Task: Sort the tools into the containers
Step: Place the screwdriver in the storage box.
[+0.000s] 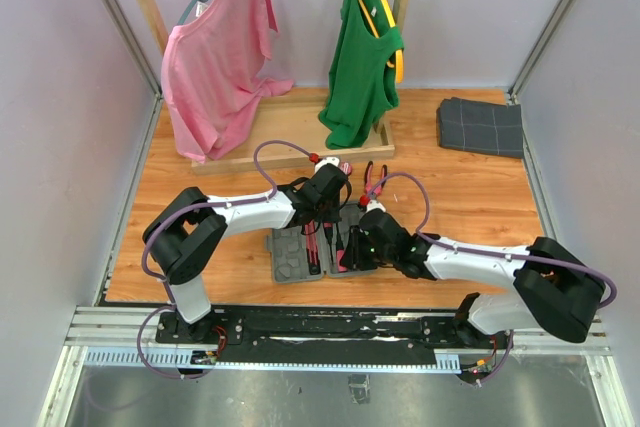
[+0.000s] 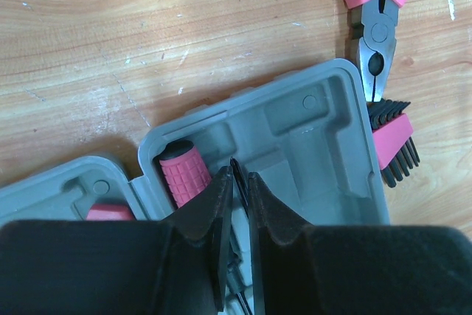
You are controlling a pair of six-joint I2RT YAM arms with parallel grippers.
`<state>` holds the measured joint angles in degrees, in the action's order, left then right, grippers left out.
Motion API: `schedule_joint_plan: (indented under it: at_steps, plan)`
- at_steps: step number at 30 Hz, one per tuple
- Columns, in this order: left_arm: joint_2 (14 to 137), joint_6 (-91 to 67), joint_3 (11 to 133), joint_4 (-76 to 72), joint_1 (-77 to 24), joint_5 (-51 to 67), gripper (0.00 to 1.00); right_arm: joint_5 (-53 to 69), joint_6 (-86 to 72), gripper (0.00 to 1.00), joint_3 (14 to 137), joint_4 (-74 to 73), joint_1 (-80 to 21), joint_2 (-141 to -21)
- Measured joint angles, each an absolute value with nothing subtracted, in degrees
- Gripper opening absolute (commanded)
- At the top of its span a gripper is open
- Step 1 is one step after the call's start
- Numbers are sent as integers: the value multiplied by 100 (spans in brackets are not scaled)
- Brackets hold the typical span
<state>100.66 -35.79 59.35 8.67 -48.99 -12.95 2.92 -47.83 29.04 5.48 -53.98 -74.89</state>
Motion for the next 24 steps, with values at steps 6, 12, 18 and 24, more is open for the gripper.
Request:
schedule_joint_plan:
  at_steps: [6, 12, 18, 24]
  plan:
    - [10108, -3579, 5935, 862, -4899, -1297, 18, 202, -4805, 22, 3030, 338, -5398, -7522]
    - [10239, -3555, 6053, 851, -4899, -1304, 16, 119, -4842, 22, 3039, 303, -5398, -7516]
    - [10265, -3557, 6077, 856, -4901, -1339, 13, 56, -4849, 22, 3039, 259, -5398, -7485]
    - [10407, -3553, 6278, 963, -4910, -1363, 8, -8, -4851, 22, 3039, 263, -5398, -7485]
